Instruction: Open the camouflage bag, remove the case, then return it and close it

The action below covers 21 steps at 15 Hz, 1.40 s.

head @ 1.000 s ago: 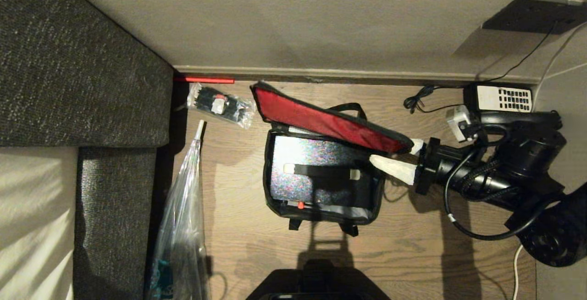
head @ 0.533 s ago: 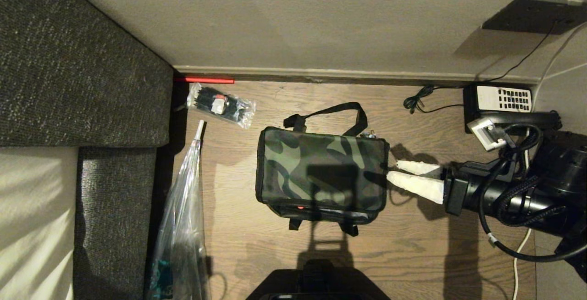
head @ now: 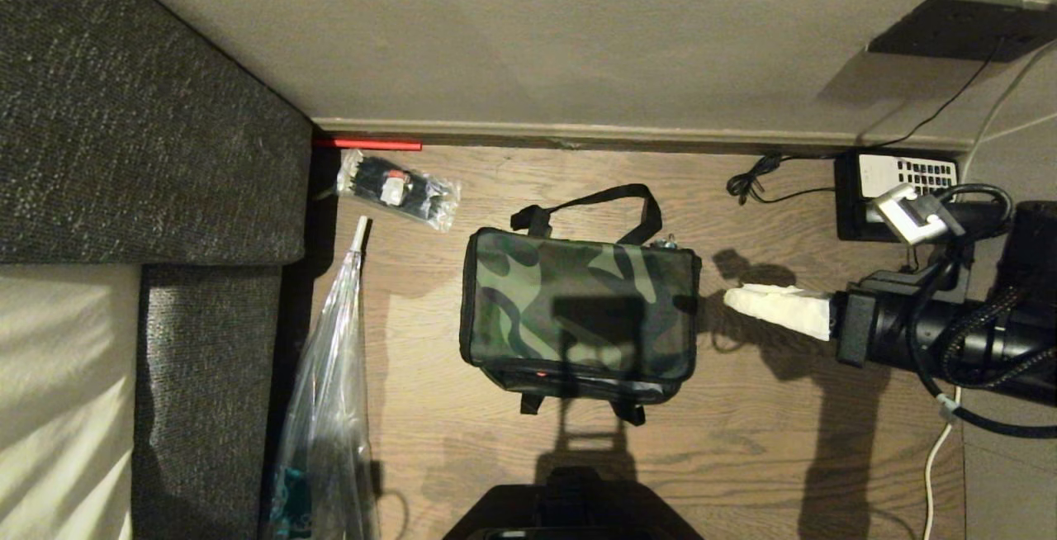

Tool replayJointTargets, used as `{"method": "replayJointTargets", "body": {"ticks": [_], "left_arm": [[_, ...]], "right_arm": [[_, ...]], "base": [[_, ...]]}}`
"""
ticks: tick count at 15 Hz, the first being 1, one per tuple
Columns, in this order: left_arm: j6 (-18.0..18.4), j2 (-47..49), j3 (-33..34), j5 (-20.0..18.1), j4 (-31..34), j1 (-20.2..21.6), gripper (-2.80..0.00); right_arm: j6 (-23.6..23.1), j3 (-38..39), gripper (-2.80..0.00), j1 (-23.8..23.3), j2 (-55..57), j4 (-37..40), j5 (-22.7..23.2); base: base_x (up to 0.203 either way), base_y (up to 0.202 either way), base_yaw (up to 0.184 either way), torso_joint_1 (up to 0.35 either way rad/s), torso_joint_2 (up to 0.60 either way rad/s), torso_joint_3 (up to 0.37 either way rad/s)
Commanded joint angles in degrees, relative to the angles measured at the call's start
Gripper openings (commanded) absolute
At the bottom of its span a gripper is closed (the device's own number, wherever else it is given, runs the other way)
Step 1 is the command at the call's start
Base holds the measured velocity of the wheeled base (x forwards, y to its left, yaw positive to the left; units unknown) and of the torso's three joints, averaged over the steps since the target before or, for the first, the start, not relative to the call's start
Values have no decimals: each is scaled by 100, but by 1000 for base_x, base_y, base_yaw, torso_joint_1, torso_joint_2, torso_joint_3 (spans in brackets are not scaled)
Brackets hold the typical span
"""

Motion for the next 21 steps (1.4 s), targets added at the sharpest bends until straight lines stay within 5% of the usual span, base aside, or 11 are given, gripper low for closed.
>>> {"method": "replayJointTargets", "body": {"ticks": [1, 3, 5, 11, 14, 21], "left_arm": [[0, -2, 1, 2, 0, 0, -280], [0, -2, 0, 0, 0, 0, -280], [7, -2, 9, 0, 0, 0, -280], [0, -2, 3, 0, 0, 0, -280], [0, -2, 0, 0, 0, 0, -280], [17, -2, 0, 0, 0, 0, -280]], "right_arm": [[-33, -37, -280, -53, -657, 413, -410], [-232, 29, -280, -80, -1175, 951, -1743], [-534, 251, -280, -99, -2044, 1809, -2333], [-1554, 1616, -280, -791, -5422, 4023, -2751], [-1823, 2631, -280, -1254, -6615, 4422, -3128], [-1816, 2999, -280, -1348, -8477, 4482, -3734]], "base": [[0, 0, 0, 0, 0, 0], [0, 0, 0, 0, 0, 0], [0, 0, 0, 0, 0, 0], [0, 0, 0, 0, 0, 0], [0, 0, 0, 0, 0, 0], [0, 0, 0, 0, 0, 0]]}}
